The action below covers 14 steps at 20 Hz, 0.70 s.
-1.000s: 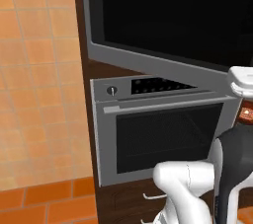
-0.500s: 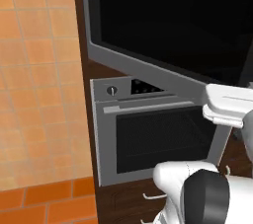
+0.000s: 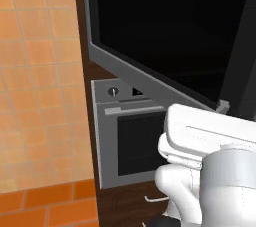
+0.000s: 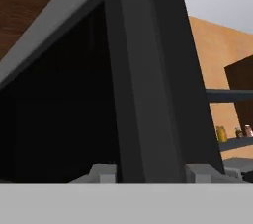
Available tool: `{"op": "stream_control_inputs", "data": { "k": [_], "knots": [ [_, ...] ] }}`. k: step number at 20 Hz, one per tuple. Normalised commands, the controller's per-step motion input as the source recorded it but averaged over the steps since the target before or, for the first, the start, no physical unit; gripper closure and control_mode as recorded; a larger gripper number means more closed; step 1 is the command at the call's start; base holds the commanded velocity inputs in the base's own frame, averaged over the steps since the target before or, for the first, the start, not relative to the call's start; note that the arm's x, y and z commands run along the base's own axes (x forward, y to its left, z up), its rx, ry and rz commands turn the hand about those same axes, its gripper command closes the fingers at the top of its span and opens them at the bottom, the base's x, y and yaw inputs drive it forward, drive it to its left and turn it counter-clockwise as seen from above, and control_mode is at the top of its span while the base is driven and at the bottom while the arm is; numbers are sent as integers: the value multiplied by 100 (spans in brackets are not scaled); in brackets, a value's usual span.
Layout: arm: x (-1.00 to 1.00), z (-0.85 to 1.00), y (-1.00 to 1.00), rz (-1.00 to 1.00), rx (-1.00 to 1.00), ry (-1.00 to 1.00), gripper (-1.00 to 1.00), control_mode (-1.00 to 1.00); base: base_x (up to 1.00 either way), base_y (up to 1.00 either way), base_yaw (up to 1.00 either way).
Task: Open the microwave, place the bowl with waffle inside the microwave, then close the microwave door and turn it on.
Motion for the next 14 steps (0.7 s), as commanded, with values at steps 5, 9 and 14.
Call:
{"op": "stream_control_inputs", "data": {
  "k": [5,9,14],
  "knots": [
    [-91,9,-14,0,0,-8,-100,-100,0,0,0],
    [-71,7,-82,0,4,-1,-100,-100,0,0,0],
    [-14,6,-77,1,9,3,-100,-100,0,0,0]
  ]
}}
